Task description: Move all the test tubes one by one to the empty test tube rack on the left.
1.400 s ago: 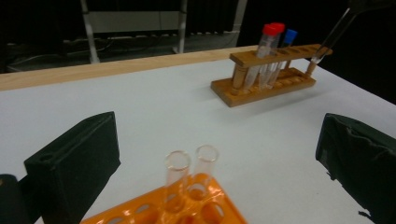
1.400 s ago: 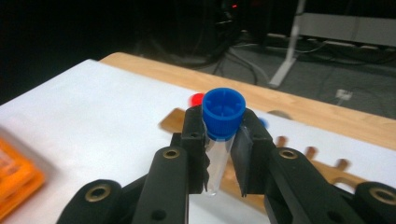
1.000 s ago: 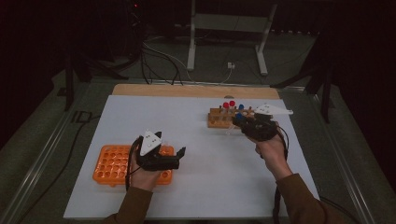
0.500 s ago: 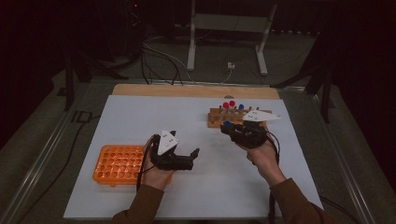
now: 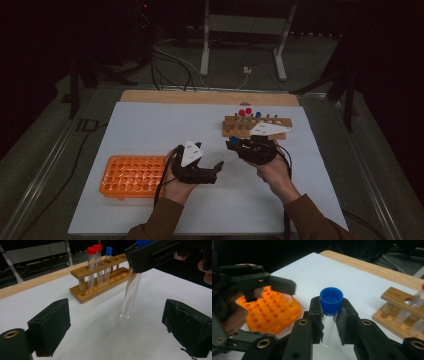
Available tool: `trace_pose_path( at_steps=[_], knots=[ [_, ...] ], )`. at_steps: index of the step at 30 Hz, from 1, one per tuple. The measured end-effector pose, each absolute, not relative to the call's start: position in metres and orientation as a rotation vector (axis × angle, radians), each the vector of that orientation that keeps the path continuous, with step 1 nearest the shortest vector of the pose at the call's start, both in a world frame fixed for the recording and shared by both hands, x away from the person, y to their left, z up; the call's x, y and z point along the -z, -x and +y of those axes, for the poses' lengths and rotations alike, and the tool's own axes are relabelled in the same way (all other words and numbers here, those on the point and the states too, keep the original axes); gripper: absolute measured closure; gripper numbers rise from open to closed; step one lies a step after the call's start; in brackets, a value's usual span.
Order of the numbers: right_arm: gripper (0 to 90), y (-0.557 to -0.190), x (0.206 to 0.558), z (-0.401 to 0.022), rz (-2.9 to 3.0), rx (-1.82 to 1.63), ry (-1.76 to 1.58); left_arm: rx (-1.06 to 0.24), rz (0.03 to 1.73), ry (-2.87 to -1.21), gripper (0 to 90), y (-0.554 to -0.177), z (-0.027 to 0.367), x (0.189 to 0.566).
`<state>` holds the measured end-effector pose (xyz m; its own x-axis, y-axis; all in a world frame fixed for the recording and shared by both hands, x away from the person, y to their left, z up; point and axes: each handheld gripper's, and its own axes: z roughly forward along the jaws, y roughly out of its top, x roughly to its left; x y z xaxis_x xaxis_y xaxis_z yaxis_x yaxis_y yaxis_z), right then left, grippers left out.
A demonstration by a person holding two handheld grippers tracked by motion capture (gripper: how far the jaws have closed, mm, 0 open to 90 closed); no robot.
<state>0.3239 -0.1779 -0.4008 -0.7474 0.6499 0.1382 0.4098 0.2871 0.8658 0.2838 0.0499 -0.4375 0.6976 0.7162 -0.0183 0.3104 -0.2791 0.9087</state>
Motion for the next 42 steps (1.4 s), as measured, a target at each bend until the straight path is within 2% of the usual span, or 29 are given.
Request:
trace_pose_path(
  at_steps=[7,10,12,15,22,26,29,34,39,42],
  knots=[
    [75.6,-0.319,0.402,-0.167,2.352,-1.451,-0.95,-0.498,0.765,-1.913,11.2,-0.282,0.037,0.438],
    [75.5,-0.317,0.402,-0.163,2.364,-1.454,-0.938,-0.49,0.764,-1.908,22.8,-0.283,0.036,0.438],
    [75.5,-0.316,0.402,-0.161,2.37,-1.458,-0.929,-0.48,0.762,-1.904,37.2,-0.283,0.035,0.438],
    [75.4,-0.314,0.402,-0.159,2.377,-1.465,-0.921,-0.461,0.758,-1.904,53.0,-0.283,0.035,0.438],
    [75.5,-0.312,0.403,-0.155,2.389,-1.471,-0.909,-0.412,0.764,-1.891,74.8,-0.285,0.035,0.438],
    [74.0,-0.311,0.403,-0.156,2.39,-1.479,-0.91,-0.407,0.757,-1.891,77.5,-0.285,0.036,0.439],
    [66.8,-0.311,0.402,-0.159,2.383,-1.511,-0.896,-0.414,0.758,-1.895,77.7,-0.285,0.036,0.439],
    [39.3,-0.311,0.398,-0.167,2.345,-1.596,-0.883,-0.42,0.778,-1.893,77.6,-0.287,0.04,0.439],
    [18.9,-0.308,0.396,-0.172,2.291,-1.577,-0.869,-0.426,0.789,-1.886,77.6,-0.287,0.045,0.438],
    [13.7,-0.308,0.398,-0.174,2.28,-1.555,-0.875,-0.43,0.794,-1.878,77.6,-0.287,0.049,0.437]
  ],
)
